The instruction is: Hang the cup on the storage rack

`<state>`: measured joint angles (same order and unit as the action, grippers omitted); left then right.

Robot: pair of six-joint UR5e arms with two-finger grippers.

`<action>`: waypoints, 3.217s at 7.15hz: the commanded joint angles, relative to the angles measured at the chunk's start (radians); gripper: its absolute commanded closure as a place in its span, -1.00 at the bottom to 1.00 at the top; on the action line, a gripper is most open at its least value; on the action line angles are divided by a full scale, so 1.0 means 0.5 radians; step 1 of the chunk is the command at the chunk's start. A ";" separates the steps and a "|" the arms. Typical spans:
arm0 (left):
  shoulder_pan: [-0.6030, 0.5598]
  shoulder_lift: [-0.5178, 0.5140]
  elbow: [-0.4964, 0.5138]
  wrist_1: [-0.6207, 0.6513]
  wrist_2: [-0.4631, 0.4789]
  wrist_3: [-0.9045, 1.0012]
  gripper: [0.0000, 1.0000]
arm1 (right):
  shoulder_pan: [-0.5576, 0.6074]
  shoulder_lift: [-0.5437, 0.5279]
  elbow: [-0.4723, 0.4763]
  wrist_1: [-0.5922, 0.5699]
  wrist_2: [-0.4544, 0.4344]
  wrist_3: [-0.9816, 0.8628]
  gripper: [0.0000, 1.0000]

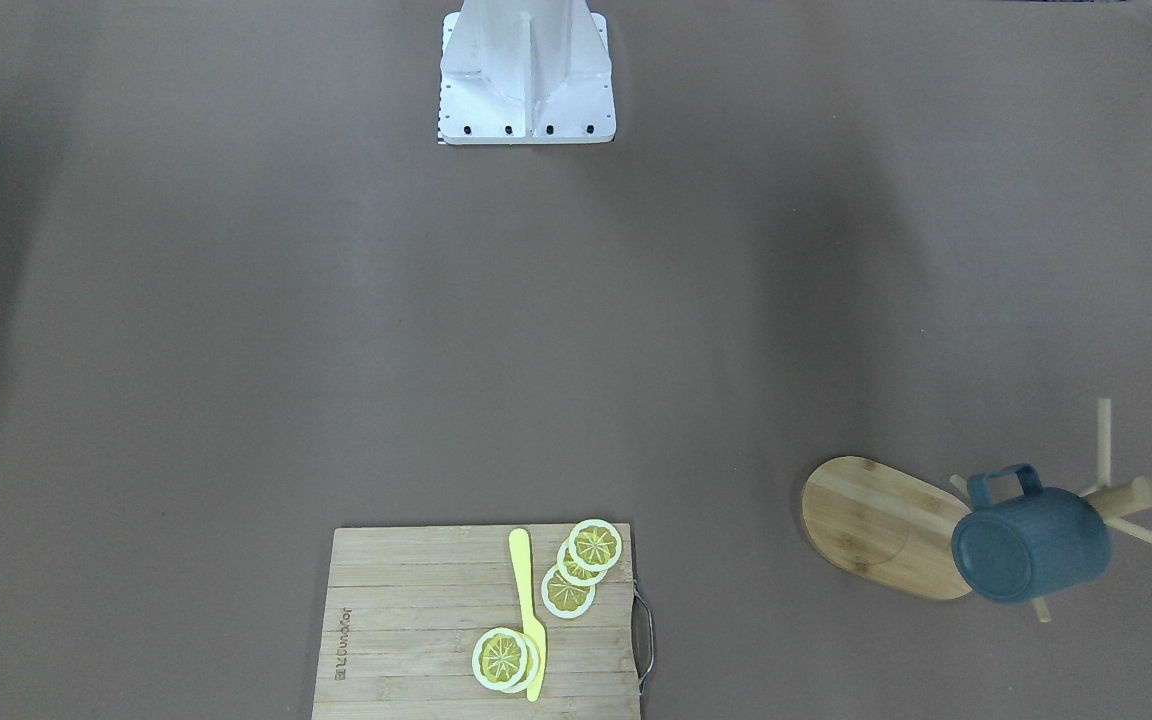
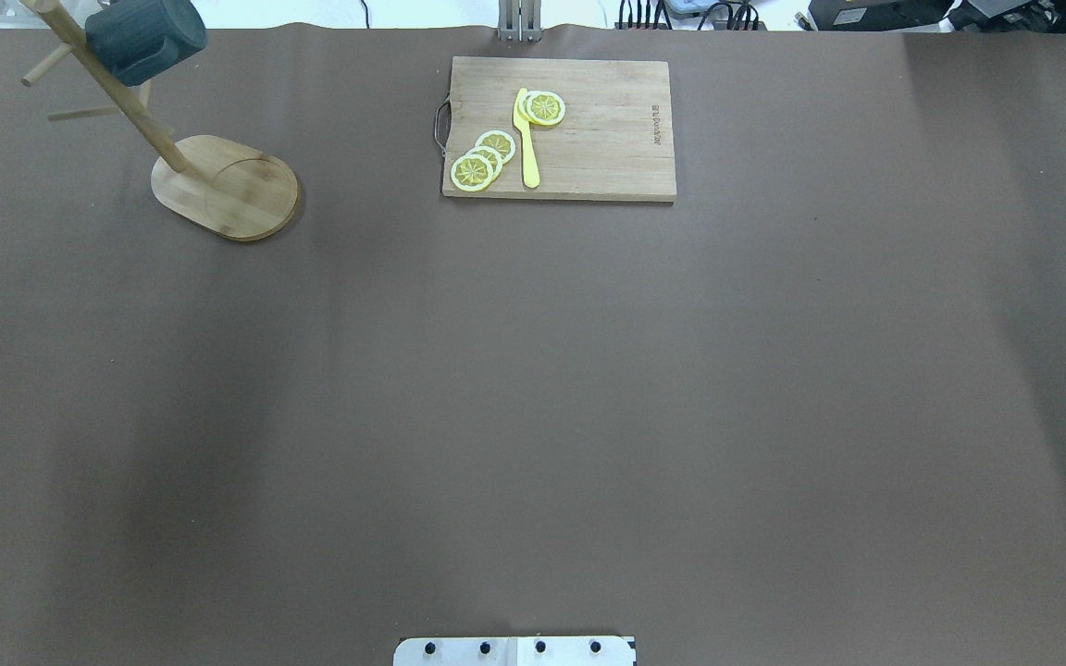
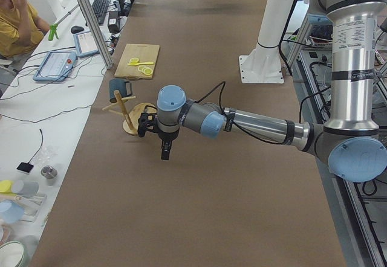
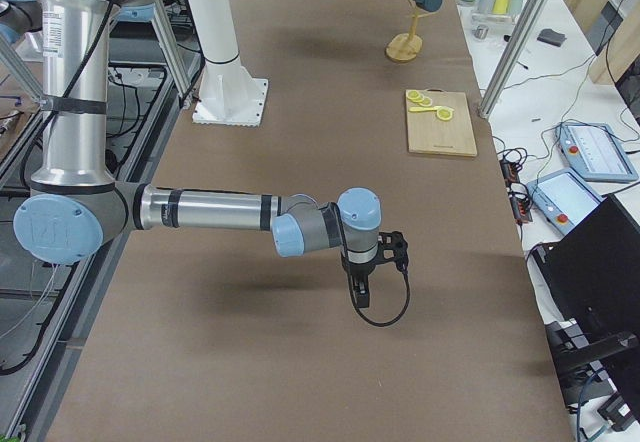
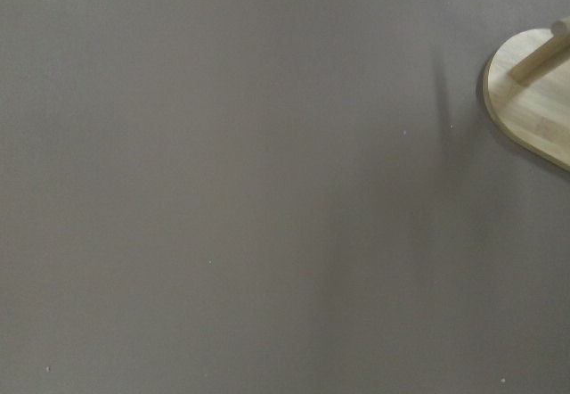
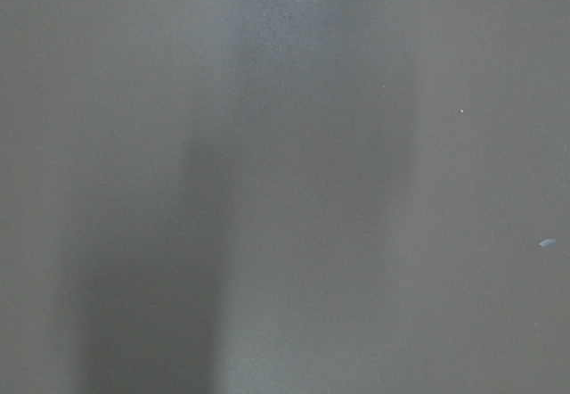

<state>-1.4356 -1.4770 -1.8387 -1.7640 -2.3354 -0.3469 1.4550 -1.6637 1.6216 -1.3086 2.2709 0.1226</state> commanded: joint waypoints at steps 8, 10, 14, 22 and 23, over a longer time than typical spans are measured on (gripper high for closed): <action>-0.019 0.178 -0.047 0.018 -0.167 0.050 -0.97 | 0.060 -0.051 -0.003 0.006 0.051 0.024 -1.00; -0.046 0.190 -0.020 0.015 -0.155 0.053 -0.97 | 0.060 -0.051 0.015 0.055 0.054 0.025 -1.00; -0.083 0.153 -0.013 0.018 -0.152 0.050 -0.97 | 0.060 -0.066 -0.007 0.055 0.072 0.022 -1.00; -0.089 0.162 -0.075 0.021 -0.164 0.050 -0.97 | -0.044 0.081 0.039 -0.276 -0.090 0.031 -1.00; -0.089 0.162 -0.072 0.018 -0.164 0.053 -0.97 | -0.054 0.085 0.036 -0.276 -0.090 0.031 -1.00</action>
<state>-1.4805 -1.3964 -1.8742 -1.7537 -2.4162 -0.3212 1.4328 -1.6232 1.6400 -1.4442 2.2263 0.1381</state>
